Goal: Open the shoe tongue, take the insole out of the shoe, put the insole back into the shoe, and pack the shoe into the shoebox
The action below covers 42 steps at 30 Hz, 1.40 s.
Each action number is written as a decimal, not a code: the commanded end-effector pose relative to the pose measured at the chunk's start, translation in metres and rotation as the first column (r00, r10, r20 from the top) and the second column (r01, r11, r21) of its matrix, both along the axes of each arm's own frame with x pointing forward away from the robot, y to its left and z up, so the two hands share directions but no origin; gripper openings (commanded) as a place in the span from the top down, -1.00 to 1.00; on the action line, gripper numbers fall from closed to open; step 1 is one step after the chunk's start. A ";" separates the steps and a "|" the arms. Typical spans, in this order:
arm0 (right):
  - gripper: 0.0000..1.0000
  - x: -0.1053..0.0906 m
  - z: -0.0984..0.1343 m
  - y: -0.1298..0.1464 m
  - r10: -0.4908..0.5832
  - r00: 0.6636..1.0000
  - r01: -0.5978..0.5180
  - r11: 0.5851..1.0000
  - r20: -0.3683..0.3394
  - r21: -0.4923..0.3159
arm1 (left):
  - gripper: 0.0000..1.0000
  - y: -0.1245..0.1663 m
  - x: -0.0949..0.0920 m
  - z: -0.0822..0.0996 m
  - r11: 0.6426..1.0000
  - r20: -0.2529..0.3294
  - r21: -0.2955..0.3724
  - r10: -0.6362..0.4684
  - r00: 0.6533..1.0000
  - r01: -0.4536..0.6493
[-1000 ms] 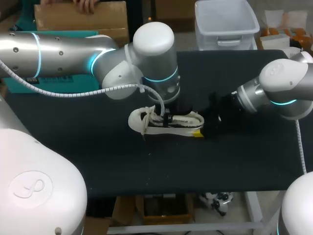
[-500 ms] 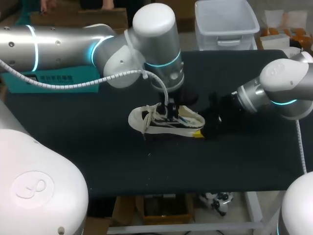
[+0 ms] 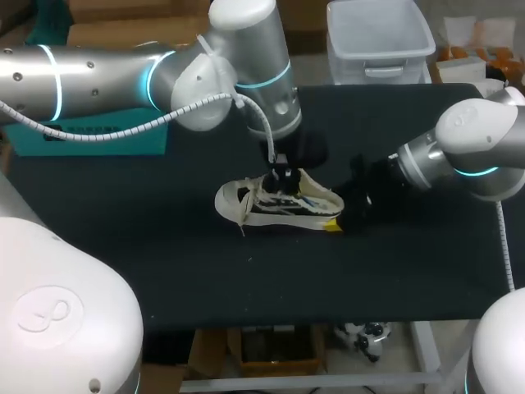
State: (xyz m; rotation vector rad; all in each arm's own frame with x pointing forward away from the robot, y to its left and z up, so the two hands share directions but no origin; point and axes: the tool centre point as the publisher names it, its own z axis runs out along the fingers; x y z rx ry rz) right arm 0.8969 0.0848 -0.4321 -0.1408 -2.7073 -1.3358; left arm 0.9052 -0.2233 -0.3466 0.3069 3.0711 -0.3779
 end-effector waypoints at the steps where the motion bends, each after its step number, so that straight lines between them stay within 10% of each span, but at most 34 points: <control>1: 1.00 -0.002 -0.010 0.005 0.001 1.000 -0.001 1.000 -0.002 0.002 | 1.00 -0.007 0.006 0.000 1.000 -0.052 -0.023 -0.021 0.998 0.020; 15: 1.00 -0.002 -0.010 0.005 0.001 1.000 -0.001 1.000 -0.002 0.002 | 1.00 -0.007 0.000 0.006 0.997 -0.112 -0.068 -0.052 0.992 0.044; 29: 1.00 -0.002 -0.010 0.005 0.001 1.000 -0.001 1.000 -0.002 0.002 | 1.00 0.007 -0.023 -0.002 0.994 0.008 0.103 -0.045 0.999 0.044; 42: 1.00 -0.002 -0.010 0.005 0.001 1.000 -0.001 1.000 -0.002 0.002 | 1.00 0.021 -0.014 -0.024 0.974 -0.090 0.211 -0.059 0.994 0.077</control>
